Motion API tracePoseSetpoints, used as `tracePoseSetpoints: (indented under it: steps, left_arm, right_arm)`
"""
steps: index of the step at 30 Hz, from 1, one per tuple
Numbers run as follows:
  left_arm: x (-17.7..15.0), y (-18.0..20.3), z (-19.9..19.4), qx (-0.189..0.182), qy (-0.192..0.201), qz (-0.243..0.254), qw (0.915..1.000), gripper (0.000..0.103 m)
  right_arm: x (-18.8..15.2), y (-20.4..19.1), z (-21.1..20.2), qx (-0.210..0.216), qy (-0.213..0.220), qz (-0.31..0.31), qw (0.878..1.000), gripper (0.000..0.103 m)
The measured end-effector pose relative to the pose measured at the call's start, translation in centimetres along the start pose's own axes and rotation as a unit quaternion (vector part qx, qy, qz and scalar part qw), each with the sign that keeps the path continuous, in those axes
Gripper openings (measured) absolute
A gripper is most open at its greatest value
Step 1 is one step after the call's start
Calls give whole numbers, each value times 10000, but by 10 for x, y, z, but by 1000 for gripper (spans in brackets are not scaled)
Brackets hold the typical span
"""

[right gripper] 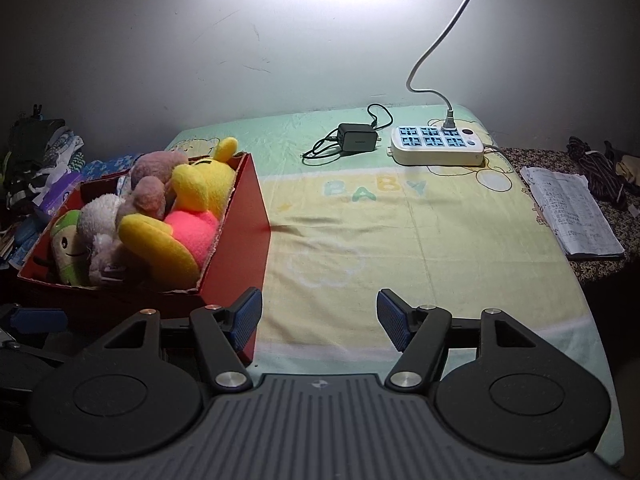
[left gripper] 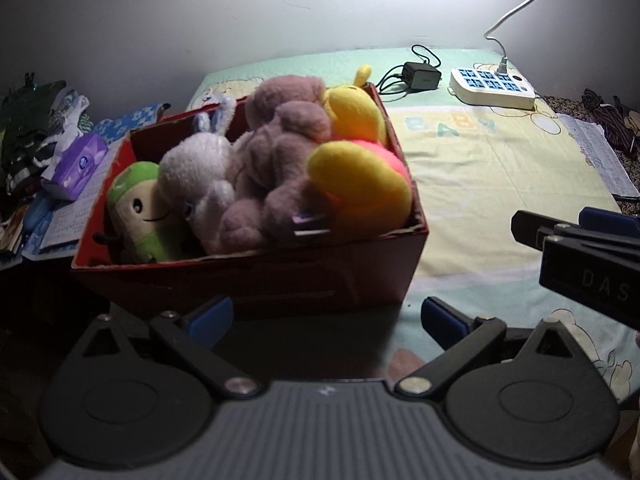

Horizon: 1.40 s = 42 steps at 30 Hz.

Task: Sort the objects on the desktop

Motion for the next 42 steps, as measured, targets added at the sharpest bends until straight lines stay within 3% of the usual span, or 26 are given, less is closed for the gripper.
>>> tracePoseSetpoints:
  steps: [22,28,42]
  left_arm:
    - [58,-82,-14,-141,360,-335,9987,102]
    - [73,-104,-16,43,534,-409,9977,102]
    - [91,-138,4,163,258,-580,9979,102]
  right_arm:
    - [67,-71,-13,-225,525,-106,9983,75]
    - [80,-94,-6,-156,512,-242,9983,75]
    - [110,-122,8,-284,407,-294,9983,76]
Point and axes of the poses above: each gripper's, at about its wrist camera, not at the fingertips, and z roughly the way its jaws point, y to its right, x to its top, the point moved 10 cm from there along z, roughly the way its jaws point, and after that the axes turned 14 degrees about -z, right-handed, at the moved point
